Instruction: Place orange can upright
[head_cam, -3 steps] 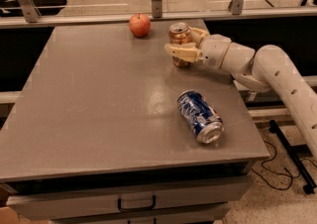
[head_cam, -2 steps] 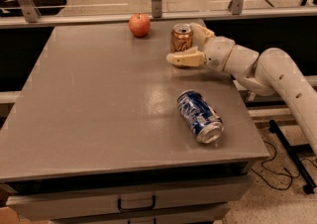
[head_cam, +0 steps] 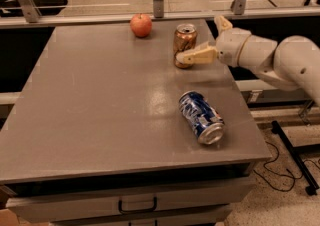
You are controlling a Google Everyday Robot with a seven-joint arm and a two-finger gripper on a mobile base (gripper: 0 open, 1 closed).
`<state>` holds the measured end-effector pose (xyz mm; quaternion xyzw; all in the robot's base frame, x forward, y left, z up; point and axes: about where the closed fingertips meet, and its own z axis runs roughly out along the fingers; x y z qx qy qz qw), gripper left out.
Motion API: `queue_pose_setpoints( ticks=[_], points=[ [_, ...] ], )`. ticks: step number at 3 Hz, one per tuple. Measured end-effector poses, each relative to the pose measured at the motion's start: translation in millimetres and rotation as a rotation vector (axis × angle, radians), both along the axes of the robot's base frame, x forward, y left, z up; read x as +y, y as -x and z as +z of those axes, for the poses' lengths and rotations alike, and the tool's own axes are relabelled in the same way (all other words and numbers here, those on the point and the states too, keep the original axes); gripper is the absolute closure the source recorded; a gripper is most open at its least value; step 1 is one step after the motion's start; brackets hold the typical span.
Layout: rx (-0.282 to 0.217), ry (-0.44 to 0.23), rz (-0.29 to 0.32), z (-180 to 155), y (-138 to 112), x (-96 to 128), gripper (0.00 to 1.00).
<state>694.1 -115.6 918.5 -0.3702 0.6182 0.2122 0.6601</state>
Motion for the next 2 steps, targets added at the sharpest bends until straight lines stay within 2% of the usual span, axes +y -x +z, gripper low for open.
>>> queue_pose_setpoints(
  ticks=[1,2],
  points=[
    [-0.002,0.170,-0.163,40,16,-40,0.00],
    [-0.041,0.231,-0.219,86,33,-51,0.00]
  ],
)
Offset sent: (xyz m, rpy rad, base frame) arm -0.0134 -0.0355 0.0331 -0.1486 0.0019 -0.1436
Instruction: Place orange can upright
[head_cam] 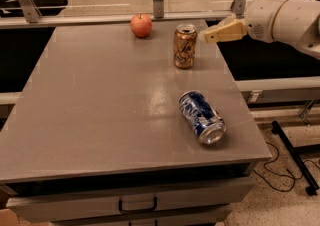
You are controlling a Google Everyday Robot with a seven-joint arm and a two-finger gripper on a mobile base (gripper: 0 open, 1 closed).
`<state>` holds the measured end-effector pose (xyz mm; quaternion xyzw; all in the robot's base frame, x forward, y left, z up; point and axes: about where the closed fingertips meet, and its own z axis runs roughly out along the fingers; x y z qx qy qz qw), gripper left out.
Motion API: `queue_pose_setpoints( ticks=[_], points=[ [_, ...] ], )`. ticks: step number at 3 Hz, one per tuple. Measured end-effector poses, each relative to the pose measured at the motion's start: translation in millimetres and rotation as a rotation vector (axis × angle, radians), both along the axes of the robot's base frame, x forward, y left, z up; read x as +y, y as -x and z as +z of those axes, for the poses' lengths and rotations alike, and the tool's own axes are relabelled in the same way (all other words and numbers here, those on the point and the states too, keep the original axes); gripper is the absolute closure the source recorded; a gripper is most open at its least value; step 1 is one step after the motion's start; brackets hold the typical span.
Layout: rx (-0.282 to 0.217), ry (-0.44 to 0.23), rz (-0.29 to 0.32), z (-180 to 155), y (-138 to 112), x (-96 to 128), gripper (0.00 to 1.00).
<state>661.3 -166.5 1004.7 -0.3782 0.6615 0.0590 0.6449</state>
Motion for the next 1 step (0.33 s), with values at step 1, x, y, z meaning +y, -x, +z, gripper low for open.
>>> queue_pose_setpoints(
  ticks=[1],
  points=[
    [-0.005,-0.001,0.010,1.9,0.5,5.5,0.00]
  ],
)
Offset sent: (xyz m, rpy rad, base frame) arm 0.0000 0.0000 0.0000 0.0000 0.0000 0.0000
